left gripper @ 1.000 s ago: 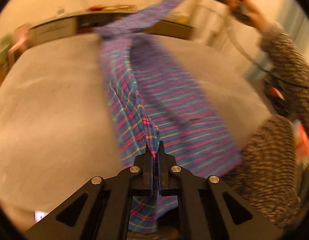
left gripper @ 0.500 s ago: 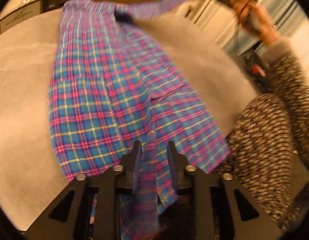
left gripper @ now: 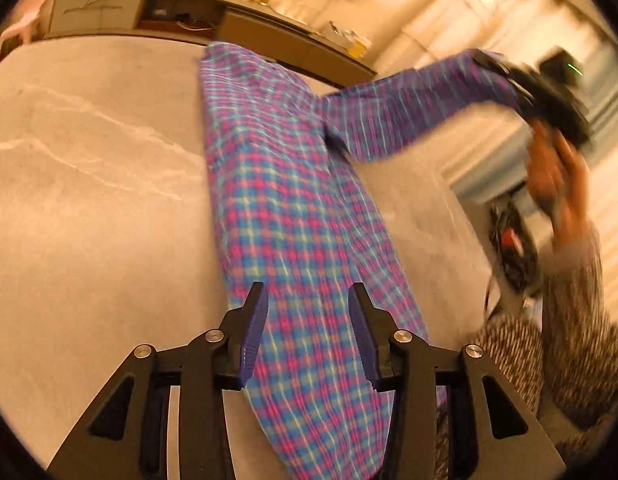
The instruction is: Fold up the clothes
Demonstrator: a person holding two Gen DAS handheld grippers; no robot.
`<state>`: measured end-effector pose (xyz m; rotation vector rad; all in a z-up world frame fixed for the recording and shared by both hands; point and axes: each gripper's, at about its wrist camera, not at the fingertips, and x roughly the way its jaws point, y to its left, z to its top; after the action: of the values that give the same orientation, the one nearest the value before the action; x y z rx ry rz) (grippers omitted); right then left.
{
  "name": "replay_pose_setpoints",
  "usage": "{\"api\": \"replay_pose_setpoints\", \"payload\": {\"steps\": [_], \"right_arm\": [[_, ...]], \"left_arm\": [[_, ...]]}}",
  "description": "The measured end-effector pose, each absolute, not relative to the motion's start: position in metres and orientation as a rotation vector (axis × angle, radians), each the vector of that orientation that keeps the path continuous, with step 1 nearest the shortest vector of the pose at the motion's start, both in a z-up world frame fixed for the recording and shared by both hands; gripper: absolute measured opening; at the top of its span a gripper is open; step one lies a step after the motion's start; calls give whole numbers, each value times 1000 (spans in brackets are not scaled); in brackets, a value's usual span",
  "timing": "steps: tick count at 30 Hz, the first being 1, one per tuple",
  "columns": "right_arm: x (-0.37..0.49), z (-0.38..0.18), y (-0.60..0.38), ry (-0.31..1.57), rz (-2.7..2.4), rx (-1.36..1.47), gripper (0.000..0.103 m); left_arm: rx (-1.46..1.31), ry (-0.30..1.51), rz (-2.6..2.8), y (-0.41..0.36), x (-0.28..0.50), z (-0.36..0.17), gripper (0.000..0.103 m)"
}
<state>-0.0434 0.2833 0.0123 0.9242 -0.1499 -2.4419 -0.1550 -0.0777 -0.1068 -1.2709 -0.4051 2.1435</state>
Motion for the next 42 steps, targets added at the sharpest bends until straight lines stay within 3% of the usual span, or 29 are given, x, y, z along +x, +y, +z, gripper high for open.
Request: {"api": "replay_pose_setpoints", "payload": {"steps": [6,8,9,10,11,13,20,21,22,24,27,31,37,42], "right_arm": [[19,-116,130,453,-2057,1236,10],[32,-168,105,636,-1979,1339,22],[36,-183,100,702,-1955,1359,34],[37,-188,102,722,-1948,1352,37],[37,-184,106,699,-1952,1351,39],[36,-170,119,611,-1960,1349,57],[-19,-94,205,304,-2184,1223,57],[-39,-88,218,277,-2262,1214,55],[-65,-86,226,283,-2344,1219,39],[-114,-100,229,336,-2442,1252,26],[-163,-148,221,367,-2443,1360,21],[-188,-198,218,312,-2437,1427,21],[-182,-199,227,156,-2516,1440,23],[-155,-239,212,80,-2462,1537,30]], "left_arm": [[-1241,-588,2155,-92,-203,-123,44],[-1235,-580,2155,-87,-222,-125,44],[-1232,-567,2154,-83,-231,-125,45],[-1229,-554,2153,-79,-241,-126,45],[-1226,-541,2152,-75,-250,-126,45],[-1207,-524,2148,-65,-265,-123,45],[-1173,-419,2055,-12,-271,-127,46],[-1192,-390,2048,-4,-266,-134,46],[-1210,-365,2046,2,-260,-142,46],[-1233,-338,2059,9,-249,-153,46],[-1289,-302,2052,13,-235,-173,44],[-1289,-284,2061,12,-229,-175,43],[-1264,-315,2099,0,-208,-150,45],[-1312,-309,2108,-3,-179,-169,46]]}}
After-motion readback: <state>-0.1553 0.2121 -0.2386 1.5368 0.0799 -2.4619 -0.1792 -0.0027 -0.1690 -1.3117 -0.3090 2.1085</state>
